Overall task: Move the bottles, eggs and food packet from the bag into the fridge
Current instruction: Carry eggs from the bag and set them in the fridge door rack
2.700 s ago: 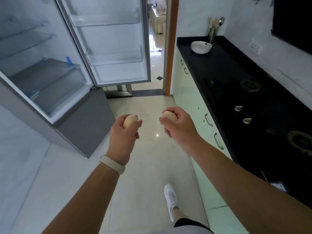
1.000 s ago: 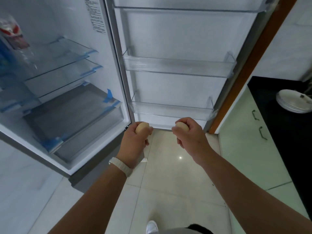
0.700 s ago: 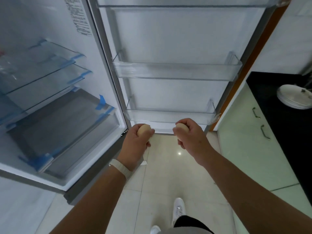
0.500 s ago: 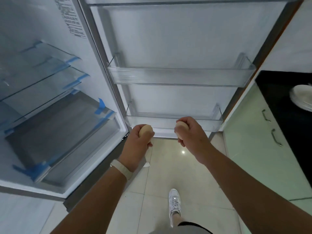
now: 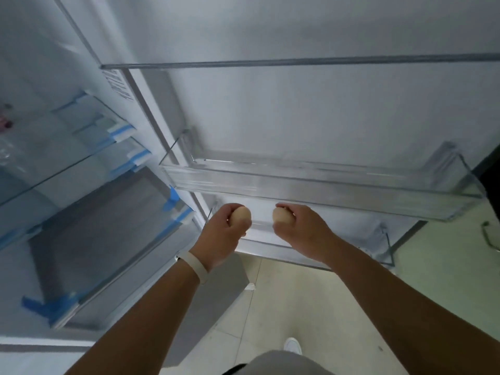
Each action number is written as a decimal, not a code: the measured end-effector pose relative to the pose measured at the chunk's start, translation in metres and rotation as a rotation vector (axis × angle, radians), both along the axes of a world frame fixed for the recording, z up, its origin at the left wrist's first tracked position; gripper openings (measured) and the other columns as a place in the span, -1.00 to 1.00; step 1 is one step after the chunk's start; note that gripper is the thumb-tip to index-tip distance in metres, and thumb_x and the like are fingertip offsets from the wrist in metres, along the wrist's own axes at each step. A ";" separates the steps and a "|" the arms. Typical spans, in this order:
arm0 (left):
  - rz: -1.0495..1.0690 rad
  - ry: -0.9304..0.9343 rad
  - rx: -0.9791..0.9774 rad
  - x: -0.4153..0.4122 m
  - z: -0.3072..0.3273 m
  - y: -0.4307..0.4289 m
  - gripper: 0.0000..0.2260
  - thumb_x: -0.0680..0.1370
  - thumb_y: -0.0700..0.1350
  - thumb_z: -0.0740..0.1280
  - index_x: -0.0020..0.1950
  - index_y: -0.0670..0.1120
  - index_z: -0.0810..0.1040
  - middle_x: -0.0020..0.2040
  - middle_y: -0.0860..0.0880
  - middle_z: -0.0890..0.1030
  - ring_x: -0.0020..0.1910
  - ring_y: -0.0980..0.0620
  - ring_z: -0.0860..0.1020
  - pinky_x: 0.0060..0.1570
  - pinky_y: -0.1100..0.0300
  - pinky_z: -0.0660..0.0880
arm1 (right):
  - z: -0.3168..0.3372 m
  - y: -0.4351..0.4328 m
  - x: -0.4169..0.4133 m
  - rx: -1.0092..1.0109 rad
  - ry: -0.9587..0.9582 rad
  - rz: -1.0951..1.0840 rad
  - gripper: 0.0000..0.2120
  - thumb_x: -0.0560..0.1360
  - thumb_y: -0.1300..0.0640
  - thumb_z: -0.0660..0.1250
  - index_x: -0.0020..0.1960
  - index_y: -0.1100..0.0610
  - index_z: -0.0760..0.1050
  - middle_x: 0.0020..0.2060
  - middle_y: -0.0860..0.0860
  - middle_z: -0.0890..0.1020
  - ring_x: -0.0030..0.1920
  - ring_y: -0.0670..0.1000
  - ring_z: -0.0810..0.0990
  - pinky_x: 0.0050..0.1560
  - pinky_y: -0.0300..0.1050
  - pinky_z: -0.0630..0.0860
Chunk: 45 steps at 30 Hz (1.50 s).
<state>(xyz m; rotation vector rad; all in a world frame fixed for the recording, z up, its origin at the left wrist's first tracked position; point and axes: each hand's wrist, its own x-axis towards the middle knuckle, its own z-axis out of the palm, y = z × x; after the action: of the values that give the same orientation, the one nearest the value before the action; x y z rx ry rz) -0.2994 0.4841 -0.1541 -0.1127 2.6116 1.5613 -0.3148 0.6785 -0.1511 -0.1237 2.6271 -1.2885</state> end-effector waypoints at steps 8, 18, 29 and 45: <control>-0.130 -0.107 -0.252 -0.043 -0.012 -0.001 -0.76 0.47 -0.13 0.29 -0.37 -0.03 0.32 -0.40 0.00 0.31 -0.37 0.05 0.24 -0.31 0.11 0.21 | -0.005 0.005 -0.029 0.373 -0.225 0.272 -0.69 0.57 -0.07 0.19 0.18 0.13 0.43 0.10 0.12 0.60 0.12 0.09 0.55 0.15 -0.03 0.42; -0.453 -0.266 -0.670 -0.074 -0.034 -0.007 -0.76 0.54 0.02 0.36 0.07 -0.12 0.59 -0.01 -0.08 0.62 0.01 -0.07 0.56 0.02 0.09 0.45 | -0.043 -0.006 -0.050 0.448 -0.277 0.390 -0.72 0.56 -0.08 0.26 0.18 0.06 0.41 0.03 -0.02 0.52 -0.02 -0.01 0.46 0.00 -0.10 0.30; -0.579 -0.369 -0.742 -0.092 -0.053 -0.007 -0.70 0.52 0.16 0.37 0.17 0.04 0.55 -0.02 0.06 0.56 0.01 0.01 0.52 -0.03 0.17 0.37 | -0.044 -0.023 -0.051 0.481 -0.237 0.354 -0.74 0.53 0.01 0.31 0.07 0.19 0.51 -0.08 0.08 0.60 -0.13 0.02 0.54 -0.18 -0.19 0.35; -0.512 -0.422 -0.655 -0.096 -0.068 -0.005 -0.64 0.48 0.03 0.47 0.24 -0.01 0.55 0.06 -0.01 0.58 0.03 -0.04 0.52 0.07 0.13 0.43 | -0.060 -0.021 -0.055 0.466 -0.227 0.368 -0.76 0.54 0.05 0.34 0.07 0.21 0.51 -0.11 0.09 0.55 -0.18 -0.02 0.47 -0.35 -0.33 0.22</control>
<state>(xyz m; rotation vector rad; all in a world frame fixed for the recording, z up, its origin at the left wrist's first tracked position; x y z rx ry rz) -0.3955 0.4787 -0.2224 0.1548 2.4202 0.4381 -0.3695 0.6579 -0.2106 -0.3419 2.4769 -0.5248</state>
